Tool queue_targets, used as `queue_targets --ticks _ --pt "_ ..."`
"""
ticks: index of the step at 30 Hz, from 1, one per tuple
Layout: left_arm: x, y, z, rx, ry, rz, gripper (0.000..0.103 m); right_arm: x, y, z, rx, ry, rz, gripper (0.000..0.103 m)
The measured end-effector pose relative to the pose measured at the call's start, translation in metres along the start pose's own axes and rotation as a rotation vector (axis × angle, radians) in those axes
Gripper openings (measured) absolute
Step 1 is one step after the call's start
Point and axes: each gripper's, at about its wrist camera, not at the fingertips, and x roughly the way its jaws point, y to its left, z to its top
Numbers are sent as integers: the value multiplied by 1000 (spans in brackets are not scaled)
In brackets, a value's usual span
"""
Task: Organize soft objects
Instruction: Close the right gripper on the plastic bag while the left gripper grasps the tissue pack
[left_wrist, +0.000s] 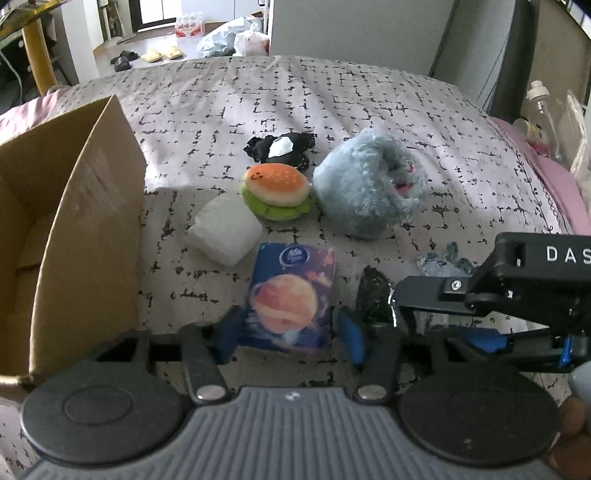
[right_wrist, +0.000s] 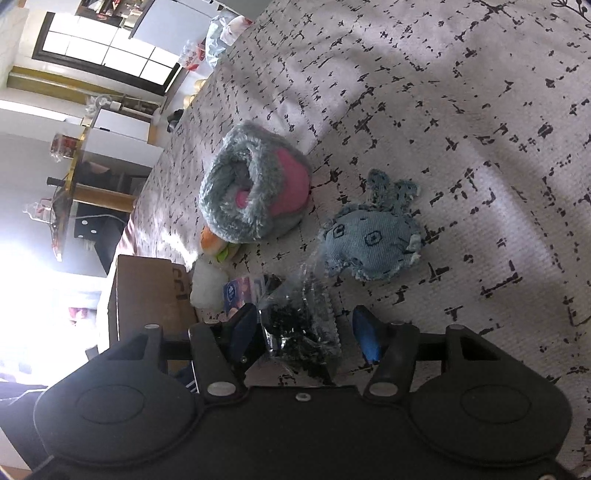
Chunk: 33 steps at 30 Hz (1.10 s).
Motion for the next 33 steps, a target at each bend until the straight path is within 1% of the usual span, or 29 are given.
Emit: queue_targets --ticks 1,2,3,4,5,6,7,9,12,16,19,23,25,27,30,31,32,33 --pt "-2 1 0 -14 4 -14 46 0 1 0 -7 0 -2 57" --pt "-4 1 -1 -27 7 -28 45 0 3 -1 -19 -3 -5 54" --pt "-7 0 -2 -38 9 -46 41 0 4 -2 -31 -5 1 41" --pt "-10 -2 -4 -36 6 -49 38 0 5 -2 -37 -1 4 36" --pt "-14 -3 -5 -29 -1 -45 34 0 6 -3 -46 -3 1 35" --pt "-17 -4 -7 -28 -6 -52 23 -1 6 -4 -53 -4 -1 31" --pt "-20 -3 -7 -37 -5 -69 19 -2 6 -5 -62 -3 2 29" --pt "-27 -1 -8 -62 1 -83 11 -6 9 -8 -83 -8 9 27" --pt "-40 1 -9 -78 -21 -84 6 -16 12 -12 -96 -34 31 25" --pt "-46 3 -12 -84 -33 -84 3 -30 13 -17 -93 -70 24 25" --pt "-51 5 -15 -98 -35 -108 0 -37 15 -20 -99 -92 29 25" --pt "-62 6 -20 -99 -61 -126 0 -46 16 -23 -94 -116 30 25" --pt "-65 6 -22 -90 -62 -114 0 -51 18 -24 -94 -130 28 25" --pt "-61 3 -22 -57 -51 -94 0 -53 20 -25 -96 -140 22 25" --pt "-50 3 -20 -42 -29 -80 8 -52 19 -25 -96 -144 8 25" --pt "-46 4 -19 -45 -14 -83 10 -51 18 -24 -93 -142 6 25" --pt "-43 5 -18 -52 2 -89 22 -50 17 -24 -89 -141 4 25" --pt "-41 7 -18 -64 14 -92 39 -50 16 -24 -88 -143 -5 25"
